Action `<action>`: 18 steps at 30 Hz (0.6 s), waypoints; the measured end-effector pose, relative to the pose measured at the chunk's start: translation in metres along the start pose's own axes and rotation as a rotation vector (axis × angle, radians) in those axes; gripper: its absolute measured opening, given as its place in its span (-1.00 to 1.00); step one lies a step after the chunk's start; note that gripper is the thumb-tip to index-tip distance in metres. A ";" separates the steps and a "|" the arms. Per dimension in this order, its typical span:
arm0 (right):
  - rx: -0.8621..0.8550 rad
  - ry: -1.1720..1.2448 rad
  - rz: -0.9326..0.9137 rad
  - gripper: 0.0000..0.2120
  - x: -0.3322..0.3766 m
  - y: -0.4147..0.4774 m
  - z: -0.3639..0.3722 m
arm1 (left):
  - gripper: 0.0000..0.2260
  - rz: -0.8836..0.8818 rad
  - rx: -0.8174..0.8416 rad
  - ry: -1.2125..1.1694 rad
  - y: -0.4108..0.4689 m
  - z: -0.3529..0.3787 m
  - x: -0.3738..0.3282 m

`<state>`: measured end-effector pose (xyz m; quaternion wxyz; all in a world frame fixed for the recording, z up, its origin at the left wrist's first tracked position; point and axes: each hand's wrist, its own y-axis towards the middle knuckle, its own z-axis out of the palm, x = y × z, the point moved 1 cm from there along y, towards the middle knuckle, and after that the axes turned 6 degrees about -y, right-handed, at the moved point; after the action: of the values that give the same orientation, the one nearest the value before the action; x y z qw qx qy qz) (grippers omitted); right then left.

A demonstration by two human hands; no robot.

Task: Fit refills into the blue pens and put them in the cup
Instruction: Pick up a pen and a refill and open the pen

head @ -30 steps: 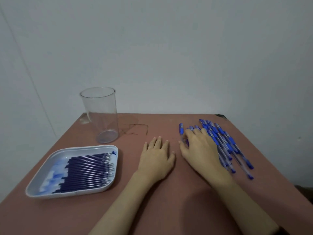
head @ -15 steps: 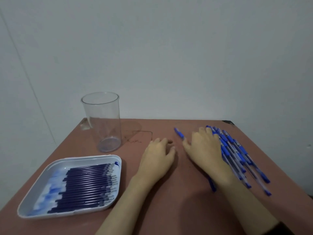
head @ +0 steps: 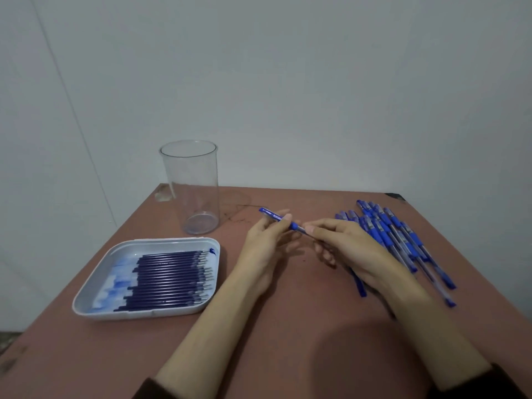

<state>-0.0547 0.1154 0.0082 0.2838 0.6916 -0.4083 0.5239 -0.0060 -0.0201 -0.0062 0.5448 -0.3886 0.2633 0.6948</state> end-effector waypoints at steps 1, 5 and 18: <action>0.013 -0.034 -0.010 -0.86 0.000 -0.002 0.002 | -0.87 0.007 0.021 0.017 -0.002 0.000 0.002; 0.015 -0.045 -0.035 -0.87 0.002 -0.005 0.006 | -0.84 0.030 0.060 0.015 -0.006 0.000 -0.003; -0.117 0.462 0.036 -0.89 0.007 -0.002 -0.005 | -0.89 0.053 0.008 -0.299 0.005 -0.007 -0.008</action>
<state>-0.0545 0.1190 0.0165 0.4000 0.5281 -0.3746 0.6487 -0.0081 -0.0313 -0.0042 0.5610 -0.2716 0.1920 0.7581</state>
